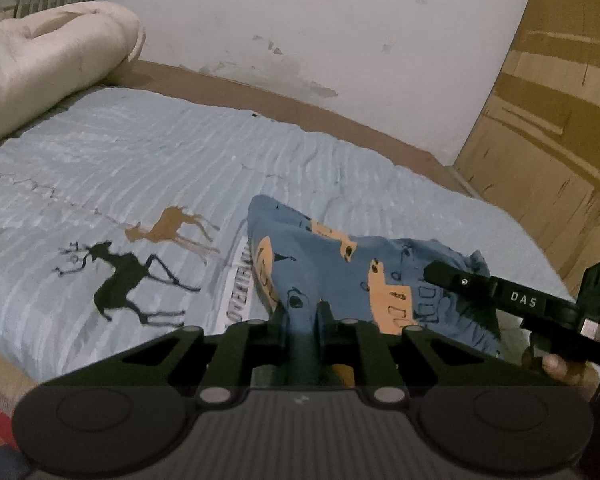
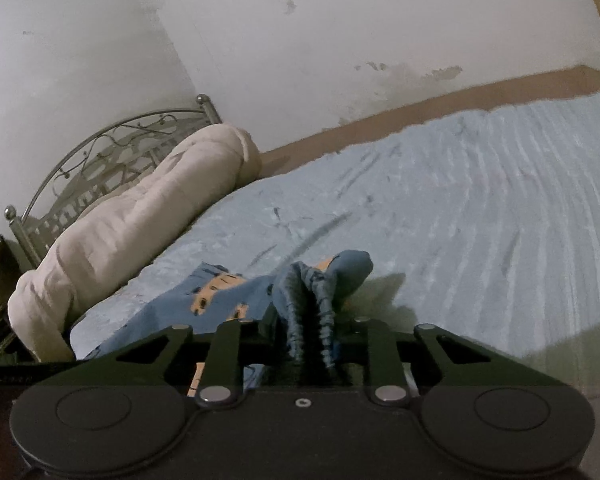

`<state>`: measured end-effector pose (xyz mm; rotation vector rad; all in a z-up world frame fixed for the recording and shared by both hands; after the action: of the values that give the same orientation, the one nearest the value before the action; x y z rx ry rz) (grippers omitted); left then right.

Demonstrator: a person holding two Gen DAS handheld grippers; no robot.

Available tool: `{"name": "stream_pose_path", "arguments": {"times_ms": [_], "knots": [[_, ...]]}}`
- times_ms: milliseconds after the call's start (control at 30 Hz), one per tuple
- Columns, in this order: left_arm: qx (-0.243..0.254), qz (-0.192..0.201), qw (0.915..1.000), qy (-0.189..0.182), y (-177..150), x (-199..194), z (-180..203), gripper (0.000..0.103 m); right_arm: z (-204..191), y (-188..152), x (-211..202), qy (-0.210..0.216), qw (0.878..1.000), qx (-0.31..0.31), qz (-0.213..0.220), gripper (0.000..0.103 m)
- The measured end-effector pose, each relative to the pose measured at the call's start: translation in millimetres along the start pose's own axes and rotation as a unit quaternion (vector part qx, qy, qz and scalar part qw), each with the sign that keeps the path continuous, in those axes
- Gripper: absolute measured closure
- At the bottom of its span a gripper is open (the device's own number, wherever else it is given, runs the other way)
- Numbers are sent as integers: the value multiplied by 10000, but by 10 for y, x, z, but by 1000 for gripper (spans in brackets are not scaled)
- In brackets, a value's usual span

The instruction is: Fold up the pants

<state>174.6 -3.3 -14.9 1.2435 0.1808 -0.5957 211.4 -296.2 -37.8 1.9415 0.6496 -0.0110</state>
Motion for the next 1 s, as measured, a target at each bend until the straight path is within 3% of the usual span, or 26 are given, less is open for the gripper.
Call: {"name": "stream_pose_path", "arguments": {"times_ms": [267, 433, 767, 1000], "knots": [[637, 532, 9961, 308, 378, 73, 7, 89, -300, 248, 46, 257, 9986, -281, 364, 82], [792, 819, 9916, 608, 676, 344, -123, 89, -513, 432, 429, 192, 9969, -536, 545, 82], [327, 615, 9918, 1070, 690, 818, -576, 89, -770, 602, 1432, -28, 9947, -1009, 207, 82], [287, 468, 9919, 1144, 571, 921, -676, 88, -728, 460, 1692, -343, 9952, -906, -126, 81]]}}
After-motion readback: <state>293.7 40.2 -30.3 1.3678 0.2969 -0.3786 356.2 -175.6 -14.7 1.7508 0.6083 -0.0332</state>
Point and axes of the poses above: each gripper's, at about its wrist camera, not at the fingertips, and x roughly the way its jaws point, z to its right, y to its top, the point moved 1 cm from there along x, roughly the way its jaws point, and after that the axes turned 10 degrees about z, right-handed, at the moved point
